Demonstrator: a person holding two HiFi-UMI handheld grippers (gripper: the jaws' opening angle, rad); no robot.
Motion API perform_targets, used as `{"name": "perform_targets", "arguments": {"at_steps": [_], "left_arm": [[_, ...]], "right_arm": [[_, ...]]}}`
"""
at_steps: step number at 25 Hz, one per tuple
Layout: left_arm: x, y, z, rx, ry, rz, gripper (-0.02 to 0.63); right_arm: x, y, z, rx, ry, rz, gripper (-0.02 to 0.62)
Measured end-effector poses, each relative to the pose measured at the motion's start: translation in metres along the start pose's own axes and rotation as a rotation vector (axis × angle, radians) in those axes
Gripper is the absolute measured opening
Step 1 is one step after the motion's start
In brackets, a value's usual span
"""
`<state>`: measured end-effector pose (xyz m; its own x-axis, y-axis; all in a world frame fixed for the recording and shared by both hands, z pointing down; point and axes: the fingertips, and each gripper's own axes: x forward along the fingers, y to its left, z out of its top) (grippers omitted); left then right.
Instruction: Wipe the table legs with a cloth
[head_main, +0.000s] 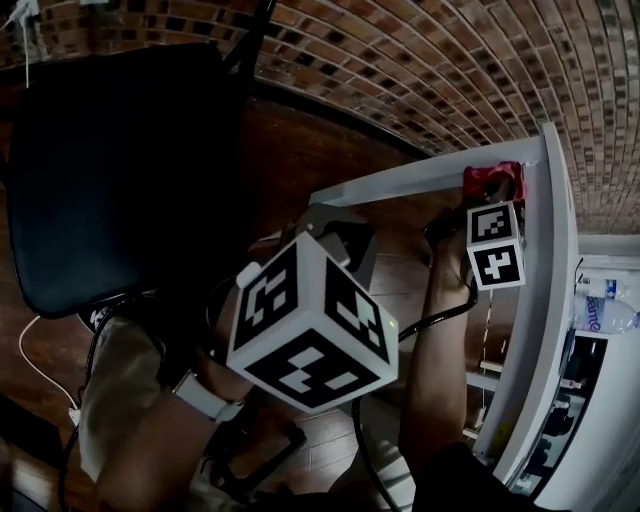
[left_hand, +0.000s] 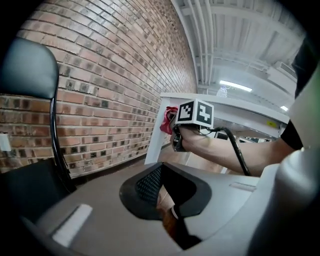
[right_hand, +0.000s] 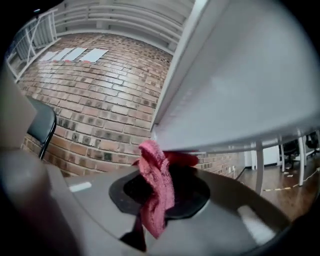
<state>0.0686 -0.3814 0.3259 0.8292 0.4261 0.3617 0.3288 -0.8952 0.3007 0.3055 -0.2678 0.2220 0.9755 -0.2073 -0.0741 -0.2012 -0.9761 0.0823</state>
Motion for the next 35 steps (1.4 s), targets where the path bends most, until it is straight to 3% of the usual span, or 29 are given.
{"name": "perform_targets", "arguments": {"at_steps": [4,17,35], "left_arm": [[0.009,-0.007,-0.005,0.013,0.022,-0.022,-0.006],[0.027,-0.014,-0.007,0.013,0.071,-0.028,-0.006],[0.06,-0.011,-0.053,-0.022,0.218,-0.035,-0.006]], "right_arm": [[-0.004,0.011,-0.017,-0.03,-0.005,0.022,0.051],[-0.008,0.025,-0.103,-0.081,0.122,0.087,0.052],[-0.016,0.031,-0.229,-0.096,0.301,0.1,0.053]]}}
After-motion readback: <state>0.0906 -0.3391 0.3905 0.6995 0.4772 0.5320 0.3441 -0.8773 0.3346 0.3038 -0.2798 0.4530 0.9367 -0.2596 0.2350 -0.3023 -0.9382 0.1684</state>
